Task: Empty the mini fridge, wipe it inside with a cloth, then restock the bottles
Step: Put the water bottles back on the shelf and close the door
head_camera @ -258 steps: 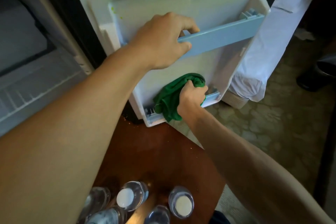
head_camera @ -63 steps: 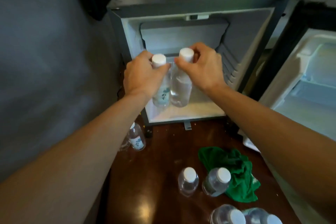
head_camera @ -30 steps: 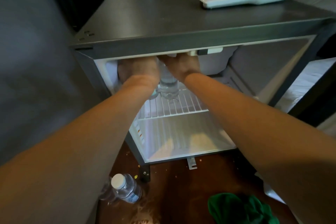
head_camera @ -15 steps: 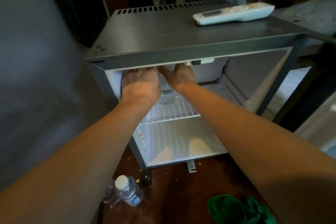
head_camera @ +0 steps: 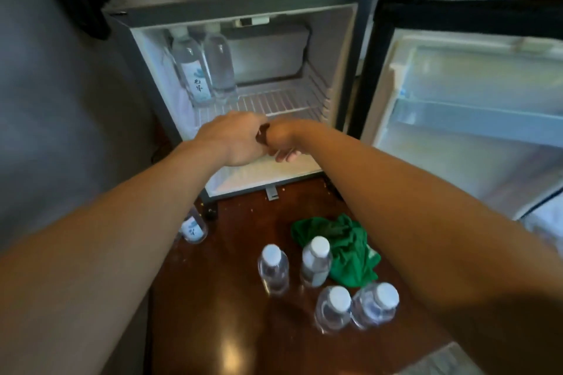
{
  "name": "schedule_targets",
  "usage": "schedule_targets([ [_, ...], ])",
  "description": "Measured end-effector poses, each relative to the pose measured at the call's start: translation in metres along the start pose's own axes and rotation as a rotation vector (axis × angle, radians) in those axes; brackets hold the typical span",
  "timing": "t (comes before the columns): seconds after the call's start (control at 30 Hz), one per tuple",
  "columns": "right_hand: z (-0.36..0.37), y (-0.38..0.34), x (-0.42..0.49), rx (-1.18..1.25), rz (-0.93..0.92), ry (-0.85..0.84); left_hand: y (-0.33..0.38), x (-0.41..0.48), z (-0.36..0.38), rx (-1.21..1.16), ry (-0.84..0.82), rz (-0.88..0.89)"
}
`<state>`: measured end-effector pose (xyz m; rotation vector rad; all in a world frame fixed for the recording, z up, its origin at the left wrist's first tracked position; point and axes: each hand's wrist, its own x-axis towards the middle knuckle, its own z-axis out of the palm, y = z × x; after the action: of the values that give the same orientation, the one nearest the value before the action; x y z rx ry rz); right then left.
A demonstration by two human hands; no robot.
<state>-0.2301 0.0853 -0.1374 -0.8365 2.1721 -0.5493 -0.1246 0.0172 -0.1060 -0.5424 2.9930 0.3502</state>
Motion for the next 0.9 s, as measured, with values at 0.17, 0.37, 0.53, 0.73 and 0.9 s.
schedule_targets([
  [0.17,0.017,0.018,-0.04,-0.075,-0.062,0.039,0.011,-0.029,0.03,0.007,0.016,-0.11],
  [0.37,0.055,0.059,-0.073,-0.192,-0.045,0.019,0.025,-0.07,0.077,-0.05,-0.126,-0.218],
  [0.53,0.103,0.114,-0.094,-0.465,0.004,-0.016,0.036,-0.098,0.143,-0.087,-0.224,-0.311],
  [0.73,0.139,0.146,-0.104,-0.181,0.084,0.244,0.043,-0.113,0.17,-0.152,-0.062,-0.426],
  [0.9,0.148,0.146,-0.084,0.063,0.193,0.401,0.035,-0.105,0.171,-0.096,-0.116,-0.44],
])
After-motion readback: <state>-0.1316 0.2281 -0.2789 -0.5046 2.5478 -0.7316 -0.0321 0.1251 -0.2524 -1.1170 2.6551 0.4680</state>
